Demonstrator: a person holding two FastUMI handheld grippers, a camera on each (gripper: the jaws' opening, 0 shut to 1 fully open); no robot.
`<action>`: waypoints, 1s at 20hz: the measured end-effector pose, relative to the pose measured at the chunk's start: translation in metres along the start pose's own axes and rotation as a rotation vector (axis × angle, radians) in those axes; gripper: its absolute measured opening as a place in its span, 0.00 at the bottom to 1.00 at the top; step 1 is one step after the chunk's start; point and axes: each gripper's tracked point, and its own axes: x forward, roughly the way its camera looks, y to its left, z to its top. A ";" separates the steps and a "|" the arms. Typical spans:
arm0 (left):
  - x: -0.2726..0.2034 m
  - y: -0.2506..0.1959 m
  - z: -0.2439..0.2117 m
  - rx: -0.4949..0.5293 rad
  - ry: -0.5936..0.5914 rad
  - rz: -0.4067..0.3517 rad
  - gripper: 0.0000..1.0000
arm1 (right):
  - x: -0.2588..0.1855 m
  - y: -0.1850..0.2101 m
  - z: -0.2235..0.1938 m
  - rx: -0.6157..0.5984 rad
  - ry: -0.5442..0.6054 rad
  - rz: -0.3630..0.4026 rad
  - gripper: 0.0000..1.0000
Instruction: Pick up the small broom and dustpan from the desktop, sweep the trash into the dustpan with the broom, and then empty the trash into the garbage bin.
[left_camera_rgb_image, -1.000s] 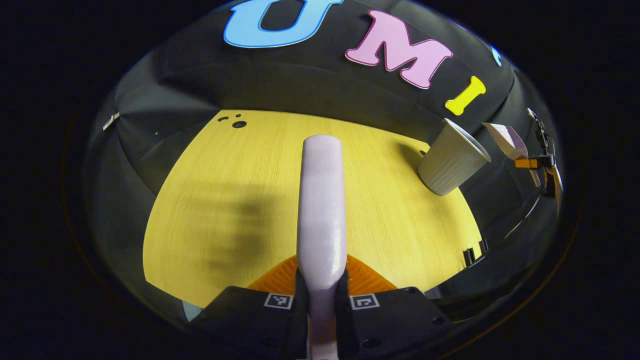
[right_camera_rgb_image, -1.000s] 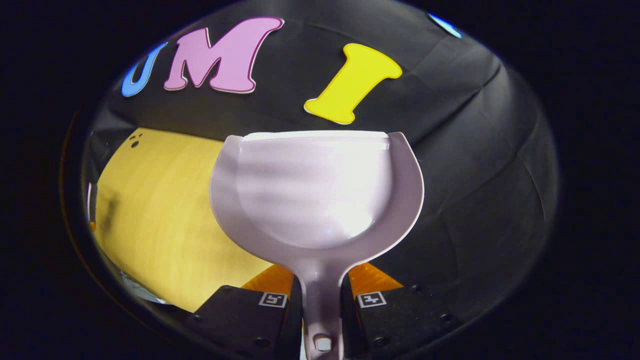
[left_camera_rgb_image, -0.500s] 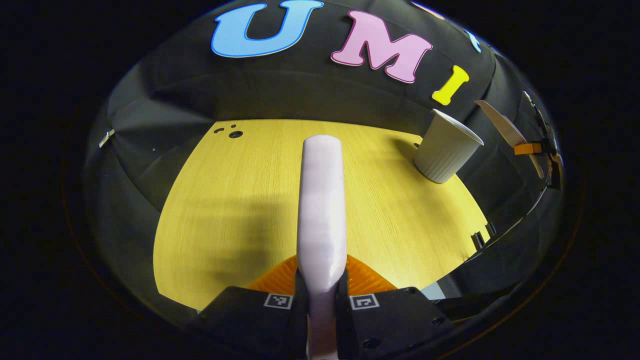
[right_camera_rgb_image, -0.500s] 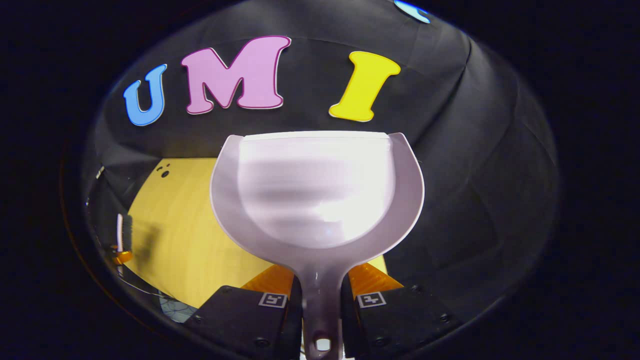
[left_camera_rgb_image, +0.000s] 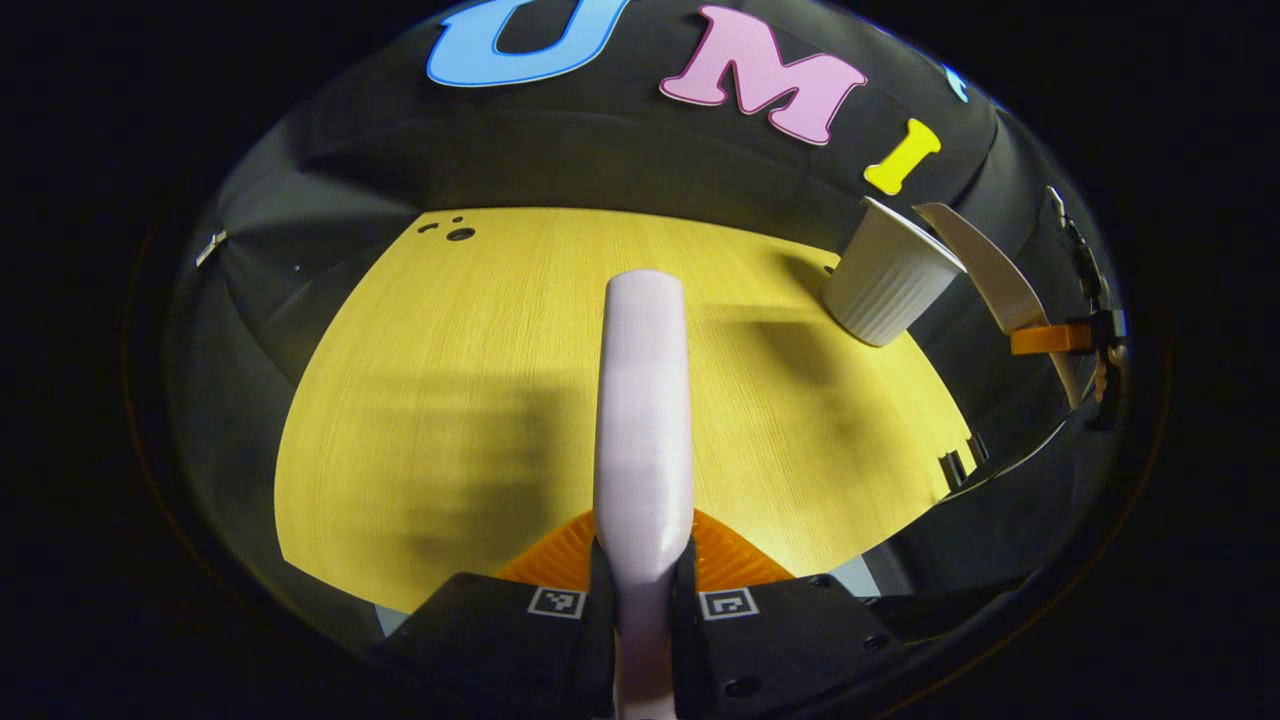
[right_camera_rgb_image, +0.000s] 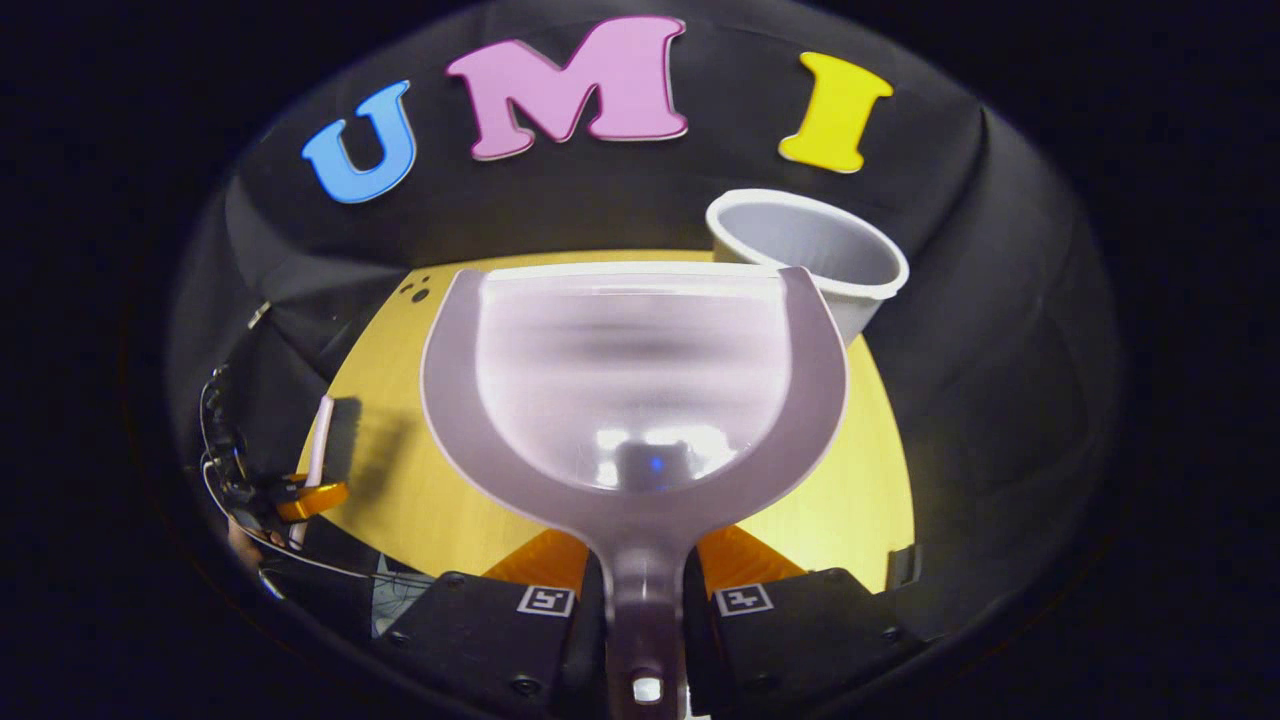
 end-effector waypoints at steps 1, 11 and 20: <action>0.004 -0.002 -0.002 -0.001 0.010 0.004 0.27 | 0.008 0.008 -0.008 -0.016 0.022 0.016 0.36; 0.066 0.004 0.001 -0.022 0.101 0.087 0.26 | 0.096 0.046 -0.059 -0.027 0.155 0.076 0.40; 0.123 0.012 0.005 -0.019 0.201 0.162 0.28 | 0.167 0.043 -0.090 -0.083 0.253 0.040 0.33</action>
